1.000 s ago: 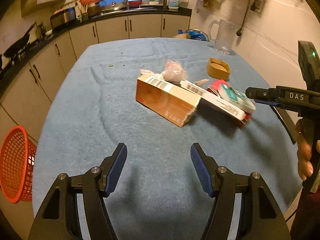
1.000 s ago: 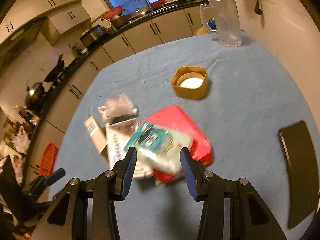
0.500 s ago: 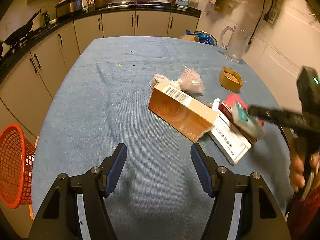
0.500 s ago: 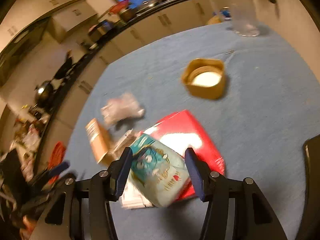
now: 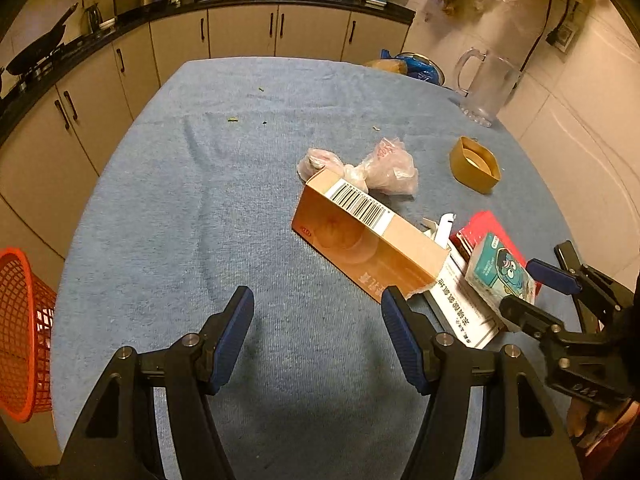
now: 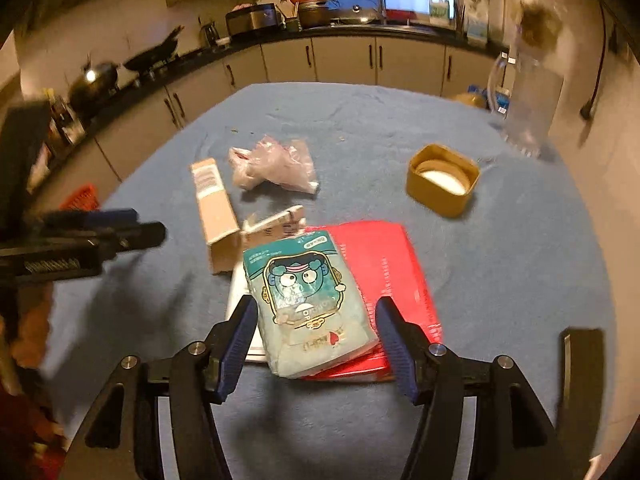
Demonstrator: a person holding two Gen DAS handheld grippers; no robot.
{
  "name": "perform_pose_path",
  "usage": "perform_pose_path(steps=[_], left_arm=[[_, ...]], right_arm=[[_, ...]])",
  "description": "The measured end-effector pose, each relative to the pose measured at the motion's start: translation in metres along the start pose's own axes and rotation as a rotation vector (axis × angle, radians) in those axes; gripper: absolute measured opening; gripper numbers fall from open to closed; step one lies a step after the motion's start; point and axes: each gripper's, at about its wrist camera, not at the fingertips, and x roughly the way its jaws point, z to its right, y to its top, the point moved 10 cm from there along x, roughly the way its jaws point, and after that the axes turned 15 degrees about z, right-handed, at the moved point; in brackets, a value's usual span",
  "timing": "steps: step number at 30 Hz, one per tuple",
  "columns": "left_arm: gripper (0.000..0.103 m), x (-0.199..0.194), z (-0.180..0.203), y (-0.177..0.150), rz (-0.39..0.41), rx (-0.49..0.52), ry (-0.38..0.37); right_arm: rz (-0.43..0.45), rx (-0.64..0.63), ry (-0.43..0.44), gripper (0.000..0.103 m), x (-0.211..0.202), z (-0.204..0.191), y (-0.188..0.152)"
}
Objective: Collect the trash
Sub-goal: 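Grasp the teal-printed wipe packet with the right tool, then grasp the orange barcode box with the left tool while the right tool lifts the packet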
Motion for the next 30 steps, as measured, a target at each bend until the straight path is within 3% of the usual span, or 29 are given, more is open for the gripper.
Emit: perform_pose_path(steps=[2,6,9,10,20,24,25,26,30], left_arm=[[0.065,0.001,0.000,0.000,-0.011,-0.007,-0.002],[0.065,0.007,-0.001,0.006,-0.038,-0.050,-0.016],[0.065,0.011,0.000,0.013,-0.058,-0.096,-0.030],[0.065,0.013,0.001,0.016,-0.069,-0.118,-0.039],[0.065,0.045,0.016,0.034,-0.159,-0.210,-0.011],[0.064,0.060,0.023,0.034,-0.182,-0.172,0.025],[0.061,0.062,0.025,0.033,-0.182,-0.148,0.037],[0.051,0.062,0.026,0.032,-0.181,-0.137,0.038],[0.038,0.057,0.027,0.031,-0.162,-0.080,0.028]], right_arm=[[0.000,-0.010,-0.012,0.065,0.002,0.002,-0.001],[0.007,0.008,0.010,0.053,0.001,0.003,-0.003],[0.022,0.042,0.031,0.036,-0.006,0.004,-0.001],[0.027,0.056,0.038,0.026,-0.008,0.004,0.000],[0.023,0.118,0.069,0.027,-0.012,0.005,-0.005],[0.026,0.142,0.087,0.035,-0.014,0.009,-0.005],[0.029,0.140,0.088,0.039,-0.015,0.009,-0.005],[0.033,0.137,0.087,0.044,-0.017,0.009,-0.004],[0.051,0.109,0.087,0.060,-0.022,0.006,-0.001]])
